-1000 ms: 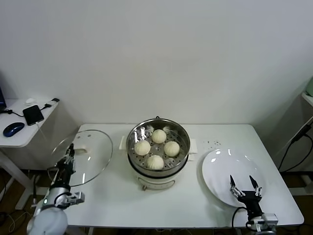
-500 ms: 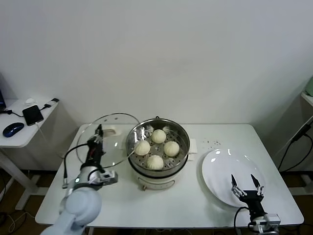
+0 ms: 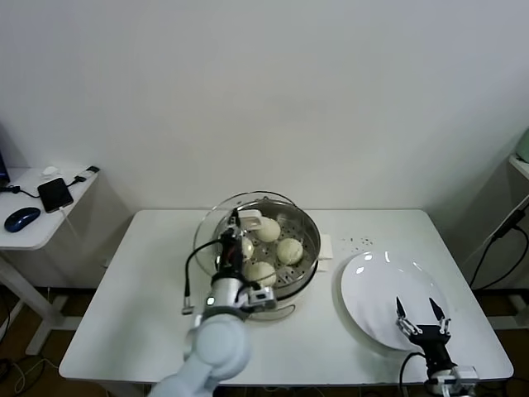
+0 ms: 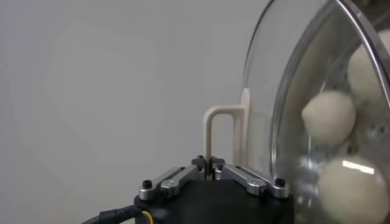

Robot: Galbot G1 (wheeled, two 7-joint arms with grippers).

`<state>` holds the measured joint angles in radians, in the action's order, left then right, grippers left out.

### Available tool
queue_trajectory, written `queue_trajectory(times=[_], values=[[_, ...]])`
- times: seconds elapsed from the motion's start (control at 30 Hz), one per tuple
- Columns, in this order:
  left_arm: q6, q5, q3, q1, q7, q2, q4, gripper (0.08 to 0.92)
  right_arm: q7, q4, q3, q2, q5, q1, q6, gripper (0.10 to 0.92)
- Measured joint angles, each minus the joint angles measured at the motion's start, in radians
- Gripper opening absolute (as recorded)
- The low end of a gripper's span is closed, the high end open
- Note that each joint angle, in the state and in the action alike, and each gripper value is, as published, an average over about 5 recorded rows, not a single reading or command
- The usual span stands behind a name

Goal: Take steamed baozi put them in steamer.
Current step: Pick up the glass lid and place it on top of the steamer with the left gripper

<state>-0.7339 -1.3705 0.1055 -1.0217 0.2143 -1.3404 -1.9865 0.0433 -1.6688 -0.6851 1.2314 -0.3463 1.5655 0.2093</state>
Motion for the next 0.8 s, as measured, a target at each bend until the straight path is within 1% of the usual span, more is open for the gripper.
queue_trajectory(times=[0.17,0.33,0.8], values=[[-0.003,-0.056,0.043,0.021,0.003,-0.07,0.054,0.136,-0.008,0.011,-0.004,-0.002,-0.008,0.002,0.017,0.823],[-0.003,-0.103,0.062,0.034,0.004,-0.111,0.108,0.136,-0.017,0.02,-0.005,0.0,-0.011,0.001,0.033,0.823],[-0.002,-0.179,0.046,0.036,-0.013,-0.137,0.207,0.136,-0.038,0.025,-0.004,0.025,0.006,-0.014,0.059,0.823]])
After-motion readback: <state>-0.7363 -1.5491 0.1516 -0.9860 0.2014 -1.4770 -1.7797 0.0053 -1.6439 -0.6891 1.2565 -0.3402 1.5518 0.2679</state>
